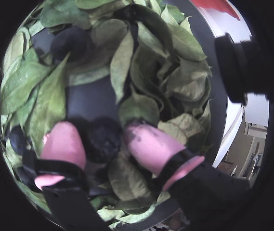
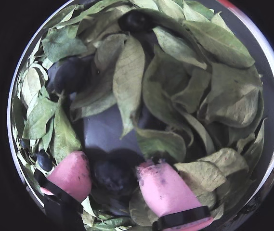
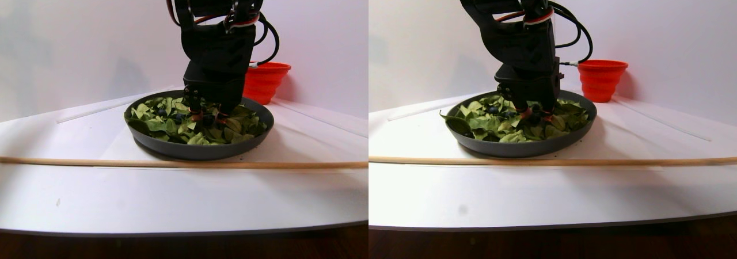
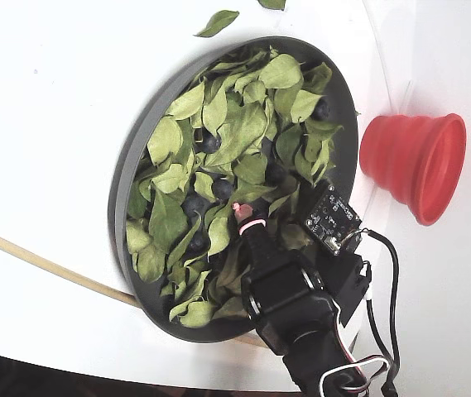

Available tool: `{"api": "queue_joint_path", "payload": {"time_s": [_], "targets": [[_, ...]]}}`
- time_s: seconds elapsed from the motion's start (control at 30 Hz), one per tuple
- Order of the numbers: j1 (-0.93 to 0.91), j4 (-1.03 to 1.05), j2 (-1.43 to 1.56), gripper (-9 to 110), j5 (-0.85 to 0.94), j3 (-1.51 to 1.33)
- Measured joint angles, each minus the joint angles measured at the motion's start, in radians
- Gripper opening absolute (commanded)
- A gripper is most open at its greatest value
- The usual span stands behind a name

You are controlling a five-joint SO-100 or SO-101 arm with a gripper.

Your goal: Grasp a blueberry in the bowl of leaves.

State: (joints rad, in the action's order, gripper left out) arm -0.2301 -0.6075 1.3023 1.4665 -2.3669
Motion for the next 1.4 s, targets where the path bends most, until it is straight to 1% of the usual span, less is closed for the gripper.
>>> {"api": "queue_joint_path", "payload": {"time_s": [0.43, 0.93, 1.17, 1.4], "targets": [[0.003, 0.002, 0.002, 14, -0.006, -0.003], [0.003, 0.003, 0.002, 12, -0.005, -0.003], [0.006, 0.012, 0.028, 12, 0.026, -0.003], [0.006, 0.066, 0.089, 11, 0.026, -0.025]]}}
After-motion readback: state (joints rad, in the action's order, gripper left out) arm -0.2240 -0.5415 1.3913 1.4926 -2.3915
